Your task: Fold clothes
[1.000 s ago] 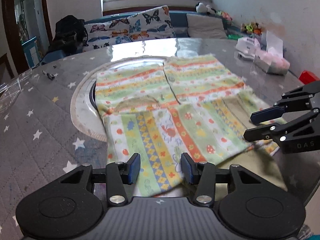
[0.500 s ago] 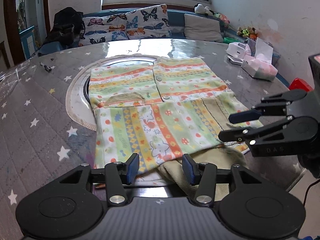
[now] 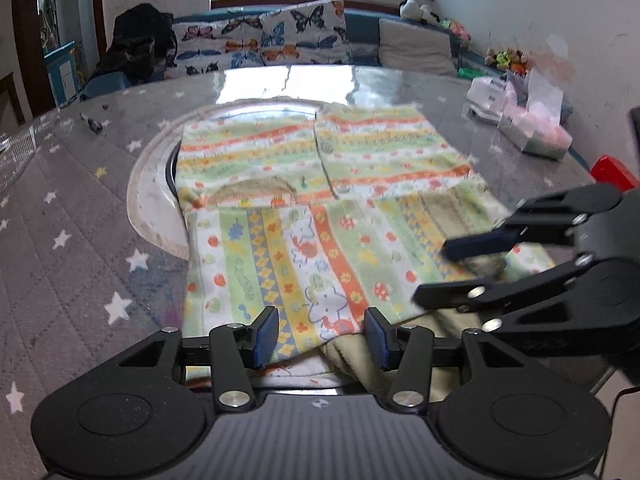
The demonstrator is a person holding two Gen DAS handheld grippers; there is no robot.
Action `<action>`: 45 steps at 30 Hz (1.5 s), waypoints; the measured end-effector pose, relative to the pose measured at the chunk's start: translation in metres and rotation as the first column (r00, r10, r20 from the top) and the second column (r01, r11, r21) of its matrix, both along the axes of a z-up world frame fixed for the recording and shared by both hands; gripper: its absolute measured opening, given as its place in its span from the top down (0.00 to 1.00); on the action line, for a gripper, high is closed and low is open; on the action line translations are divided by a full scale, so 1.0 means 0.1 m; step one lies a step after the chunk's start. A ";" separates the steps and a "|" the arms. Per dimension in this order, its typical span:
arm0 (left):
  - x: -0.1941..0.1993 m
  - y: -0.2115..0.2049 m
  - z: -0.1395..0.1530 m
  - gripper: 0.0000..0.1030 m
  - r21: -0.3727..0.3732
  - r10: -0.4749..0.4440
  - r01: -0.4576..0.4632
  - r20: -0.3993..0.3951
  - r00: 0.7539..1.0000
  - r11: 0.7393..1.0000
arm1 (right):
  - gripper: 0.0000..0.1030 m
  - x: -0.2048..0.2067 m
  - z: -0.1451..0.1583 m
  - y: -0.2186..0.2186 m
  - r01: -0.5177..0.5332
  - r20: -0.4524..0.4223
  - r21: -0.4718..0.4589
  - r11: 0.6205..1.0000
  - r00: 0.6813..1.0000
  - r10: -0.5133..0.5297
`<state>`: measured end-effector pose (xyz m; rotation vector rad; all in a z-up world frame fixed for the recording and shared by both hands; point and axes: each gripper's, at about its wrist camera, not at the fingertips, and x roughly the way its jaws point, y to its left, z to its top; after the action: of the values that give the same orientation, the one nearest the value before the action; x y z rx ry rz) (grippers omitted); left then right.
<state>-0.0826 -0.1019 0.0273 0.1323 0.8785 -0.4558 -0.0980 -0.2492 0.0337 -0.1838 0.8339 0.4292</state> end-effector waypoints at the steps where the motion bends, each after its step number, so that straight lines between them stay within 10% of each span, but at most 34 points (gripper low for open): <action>1: -0.01 0.00 0.00 0.51 0.000 0.001 -0.001 -0.001 1.000 1.000 | 0.53 -0.01 0.02 -0.03 0.007 0.005 0.001 1.000 1.000 -0.007; 24: -0.31 0.05 0.07 0.49 -0.125 -0.009 -0.019 -0.216 0.976 0.992 | 0.51 -0.35 0.11 -0.40 0.037 0.011 -0.064 0.997 0.999 -0.036; 33: -0.21 0.07 0.19 0.83 -0.184 -0.026 -0.015 -0.221 0.975 0.983 | 0.49 -0.46 0.08 -0.45 0.018 0.000 -0.089 0.996 1.000 -0.018; 45: 0.32 0.16 0.37 0.87 -0.292 0.033 -0.098 -0.220 0.975 0.951 | 0.43 -0.53 0.06 -0.28 -0.079 0.021 -0.110 0.991 0.996 0.082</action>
<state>-0.0507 -0.0858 0.0644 -0.2306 1.0092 -0.5432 -0.1508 -0.2774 0.0402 -0.3246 0.8274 0.4560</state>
